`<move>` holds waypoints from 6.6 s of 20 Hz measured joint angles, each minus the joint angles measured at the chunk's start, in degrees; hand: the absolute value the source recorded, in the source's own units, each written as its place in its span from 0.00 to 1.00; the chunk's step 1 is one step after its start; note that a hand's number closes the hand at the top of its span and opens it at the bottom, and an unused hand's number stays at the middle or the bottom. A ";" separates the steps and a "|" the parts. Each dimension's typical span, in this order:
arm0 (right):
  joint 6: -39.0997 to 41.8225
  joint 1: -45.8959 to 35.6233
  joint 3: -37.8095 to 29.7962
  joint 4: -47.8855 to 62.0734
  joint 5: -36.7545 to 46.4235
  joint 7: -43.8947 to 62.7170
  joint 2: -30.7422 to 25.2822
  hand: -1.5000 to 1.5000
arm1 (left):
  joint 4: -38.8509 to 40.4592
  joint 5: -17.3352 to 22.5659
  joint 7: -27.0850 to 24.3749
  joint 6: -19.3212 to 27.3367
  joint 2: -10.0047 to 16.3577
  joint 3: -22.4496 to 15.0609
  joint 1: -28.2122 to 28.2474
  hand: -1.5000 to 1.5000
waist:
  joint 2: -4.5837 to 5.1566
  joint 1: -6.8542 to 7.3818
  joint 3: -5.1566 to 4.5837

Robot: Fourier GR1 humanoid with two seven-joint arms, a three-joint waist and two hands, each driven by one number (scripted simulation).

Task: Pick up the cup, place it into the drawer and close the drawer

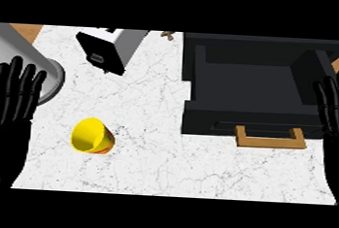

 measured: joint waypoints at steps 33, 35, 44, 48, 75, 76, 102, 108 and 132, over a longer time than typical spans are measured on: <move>5.00 -2.74 -1.15 4.16 -8.73 4.46 2.37 0.00 | 16.62 -17.42 5.99 51.17 -6.22 -14.56 -9.94 0.00 | -1.47 0.59 -0.06; 4.32 -4.34 -1.24 4.10 -8.43 5.98 2.33 0.00 | 16.87 -17.09 5.54 52.28 -6.31 -15.29 -8.99 0.00 | -1.47 0.63 -0.06; 4.15 -4.12 -0.26 4.56 -6.91 4.92 3.26 0.00 | 17.77 -11.11 -1.15 54.69 -6.42 -17.96 -0.60 0.00 | -1.48 0.70 -0.08; 4.38 -3.50 -0.58 3.61 -7.36 5.28 3.24 0.00 | 19.27 -7.65 -3.76 54.69 -6.13 -16.36 1.08 0.00 | -1.48 0.67 -0.08; 6.28 -4.17 -2.58 1.89 -9.93 8.19 2.21 0.00 | 43.03 24.59 -41.47 43.14 -6.03 -7.77 5.76 0.00 | -1.65 0.69 0.18; 5.98 -4.69 -2.37 1.94 -9.82 8.73 2.34 0.00 | 44.47 25.59 -42.80 42.80 -5.97 -7.11 4.87 0.00 | -1.67 0.70 0.21; 6.43 -4.57 -1.89 0.51 -9.63 10.28 2.35 0.00 | 62.26 33.72 -54.61 30.93 -4.19 1.05 -2.18 0.00 | -1.76 0.73 0.49; 6.48 -4.28 -2.05 -0.30 -10.03 10.65 2.39 0.00 | 67.33 36.02 -57.06 25.93 -3.90 2.99 -4.37 0.00 | -1.75 0.66 0.48; 8.06 -3.75 -3.34 0.52 -10.99 9.45 1.67 0.00 | 79.43 31.74 -60.46 3.20 1.54 2.64 -13.33 1.00 | -1.63 0.23 0.36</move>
